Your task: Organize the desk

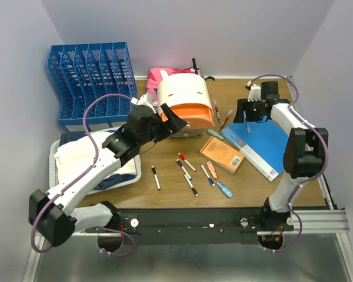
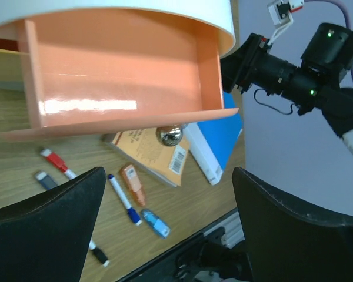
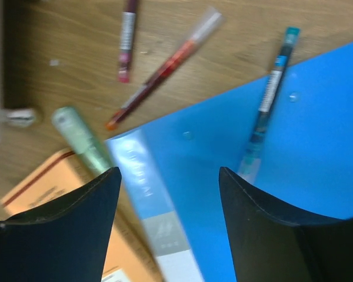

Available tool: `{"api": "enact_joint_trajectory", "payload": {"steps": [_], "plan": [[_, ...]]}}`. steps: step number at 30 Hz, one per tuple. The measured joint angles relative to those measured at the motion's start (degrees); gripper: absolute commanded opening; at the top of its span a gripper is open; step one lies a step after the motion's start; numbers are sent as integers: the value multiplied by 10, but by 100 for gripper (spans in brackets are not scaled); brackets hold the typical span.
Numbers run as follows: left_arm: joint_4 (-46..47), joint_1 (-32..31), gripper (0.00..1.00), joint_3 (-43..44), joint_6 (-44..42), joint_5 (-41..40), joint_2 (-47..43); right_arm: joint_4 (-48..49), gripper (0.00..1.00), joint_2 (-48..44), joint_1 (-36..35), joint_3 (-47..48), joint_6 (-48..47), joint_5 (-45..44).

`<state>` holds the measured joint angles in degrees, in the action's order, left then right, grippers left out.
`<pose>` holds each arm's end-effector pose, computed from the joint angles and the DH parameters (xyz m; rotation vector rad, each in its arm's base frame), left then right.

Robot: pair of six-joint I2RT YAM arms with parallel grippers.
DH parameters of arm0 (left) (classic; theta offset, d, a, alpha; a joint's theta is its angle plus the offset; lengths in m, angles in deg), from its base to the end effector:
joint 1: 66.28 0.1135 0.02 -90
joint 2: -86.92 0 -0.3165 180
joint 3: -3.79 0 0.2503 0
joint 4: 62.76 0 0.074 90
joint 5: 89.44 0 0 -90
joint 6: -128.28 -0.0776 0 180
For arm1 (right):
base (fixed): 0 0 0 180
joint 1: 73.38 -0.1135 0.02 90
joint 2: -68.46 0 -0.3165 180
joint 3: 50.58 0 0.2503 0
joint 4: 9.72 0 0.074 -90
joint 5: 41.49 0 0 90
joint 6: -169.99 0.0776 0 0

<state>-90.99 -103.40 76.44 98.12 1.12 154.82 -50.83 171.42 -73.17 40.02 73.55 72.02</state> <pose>0.2303 -0.1753 0.3671 -0.4177 2.1142 -1.0653 0.4220 0.0294 0.2517 -0.3007 2.4338 0.4614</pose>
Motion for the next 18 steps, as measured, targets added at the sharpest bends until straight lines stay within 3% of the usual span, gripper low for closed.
{"api": "enact_joint_trajectory", "payload": {"steps": [10, 18], "plan": [[-134, 9, 99, 0, -152, -65, -74, -7, 63, 102, 0, 80, -33, -111], [-194, 16, 99, -36, -197, -120, -115, -9, 45, 141, 0, 99, -43, -136]]}}
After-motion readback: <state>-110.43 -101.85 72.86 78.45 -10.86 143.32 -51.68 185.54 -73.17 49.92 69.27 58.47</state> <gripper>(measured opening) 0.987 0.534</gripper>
